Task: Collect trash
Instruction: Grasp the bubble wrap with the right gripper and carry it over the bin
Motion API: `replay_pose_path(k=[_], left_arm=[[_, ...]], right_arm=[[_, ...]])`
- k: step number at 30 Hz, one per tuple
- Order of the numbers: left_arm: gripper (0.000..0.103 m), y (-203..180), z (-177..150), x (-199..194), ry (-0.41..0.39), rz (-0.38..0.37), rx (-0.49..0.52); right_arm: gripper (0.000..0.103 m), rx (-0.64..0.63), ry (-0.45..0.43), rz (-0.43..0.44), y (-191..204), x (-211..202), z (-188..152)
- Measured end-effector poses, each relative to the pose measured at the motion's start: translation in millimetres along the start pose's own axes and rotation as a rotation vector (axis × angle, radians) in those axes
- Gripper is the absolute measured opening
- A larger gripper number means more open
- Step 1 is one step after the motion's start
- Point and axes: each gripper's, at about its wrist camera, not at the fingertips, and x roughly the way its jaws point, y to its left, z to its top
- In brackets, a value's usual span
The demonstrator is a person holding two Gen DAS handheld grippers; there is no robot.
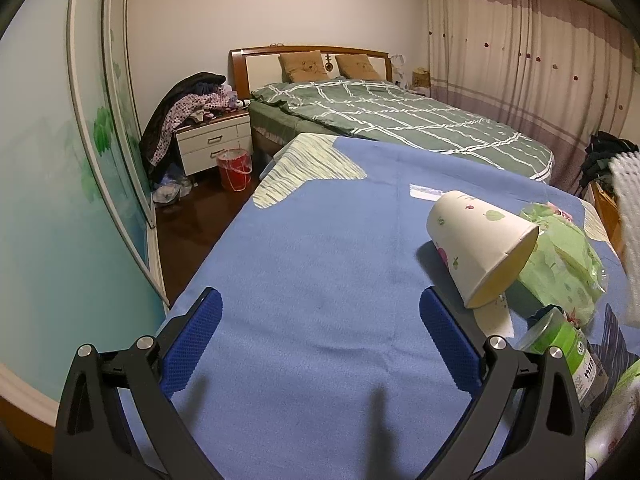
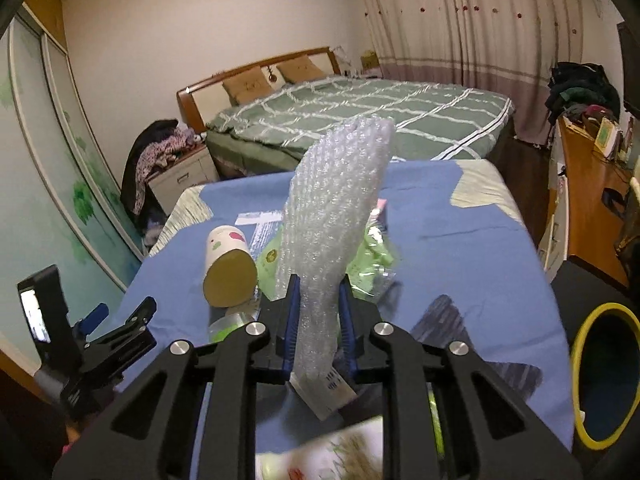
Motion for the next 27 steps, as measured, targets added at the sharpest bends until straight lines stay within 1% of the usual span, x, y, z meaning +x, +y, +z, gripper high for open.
replay_pose_path(k=[4,7,10,11,16,20,23,27], left_arm=[[0.098,0.2,0.0,-0.6,0.0,0.0,0.0],[0.098,0.2,-0.1,-0.7,-0.001,0.001,0.001],[0.098,0.1,-0.4,-2.1,-0.002,0.001,0.003],[0.098,-0.3,-0.7,-2.2,-0.002,0.002,0.003],[0.098,0.0,-0.6,-2.0,-0.001,0.002,0.001],[0.098,-0.9,0.5,-4.0,0.003,0.004,0.0],[0.098,-0.8,2.4,-4.1,0.004,0.006,0.001],[0.098,-0.1,3.1,-3.4,0.004,0.005,0.004]], right_arm=[[0.018,0.033,-0.038,-0.068,-23.7,-20.9,-6.2],[0.018,0.077,-0.065,-0.143,-53.0,-34.1,-11.9],[0.018,0.129,-0.084,-0.243,-87.2,-44.7,-21.6],[0.018,0.154,-0.083,-0.289,-103.4,-47.7,-26.0],[0.018,0.253,-0.069,-0.454,-167.0,-54.5,-48.9],[0.018,0.338,-0.048,-0.561,-210.1,-57.2,-66.3],[0.018,0.387,-0.038,-0.623,-233.8,-57.9,-76.1],[0.02,0.439,-0.006,-0.681,-259.1,-50.9,-84.8]])
